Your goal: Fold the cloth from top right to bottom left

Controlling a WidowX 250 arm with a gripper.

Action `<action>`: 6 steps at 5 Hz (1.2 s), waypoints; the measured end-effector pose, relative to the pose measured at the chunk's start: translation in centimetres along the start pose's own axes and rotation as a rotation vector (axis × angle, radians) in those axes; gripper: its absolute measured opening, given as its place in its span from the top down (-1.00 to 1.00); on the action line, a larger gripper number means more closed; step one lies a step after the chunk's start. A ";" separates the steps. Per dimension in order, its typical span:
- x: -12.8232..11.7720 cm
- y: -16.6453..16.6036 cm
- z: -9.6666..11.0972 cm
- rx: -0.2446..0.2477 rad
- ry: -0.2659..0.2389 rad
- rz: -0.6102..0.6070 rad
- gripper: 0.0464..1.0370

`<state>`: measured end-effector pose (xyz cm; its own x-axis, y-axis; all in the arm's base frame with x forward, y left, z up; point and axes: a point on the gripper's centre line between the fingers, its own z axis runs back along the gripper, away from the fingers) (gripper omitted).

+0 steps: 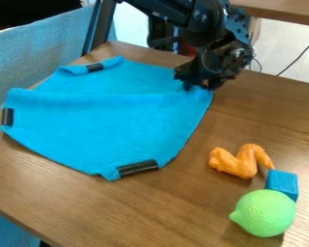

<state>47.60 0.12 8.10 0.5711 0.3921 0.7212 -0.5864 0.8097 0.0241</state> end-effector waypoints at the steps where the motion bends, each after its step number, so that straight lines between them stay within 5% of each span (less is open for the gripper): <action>1: -0.3 -0.2 0.0 -0.017 0.016 -0.005 0.31; 3: 0.4 2.0 1.2 -0.069 0.040 -0.003 0.94; 6: 2.9 8.8 6.5 -0.238 0.052 0.048 0.99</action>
<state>40.33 5.54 14.91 0.5783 0.4491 0.6811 -0.4649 0.8674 -0.1773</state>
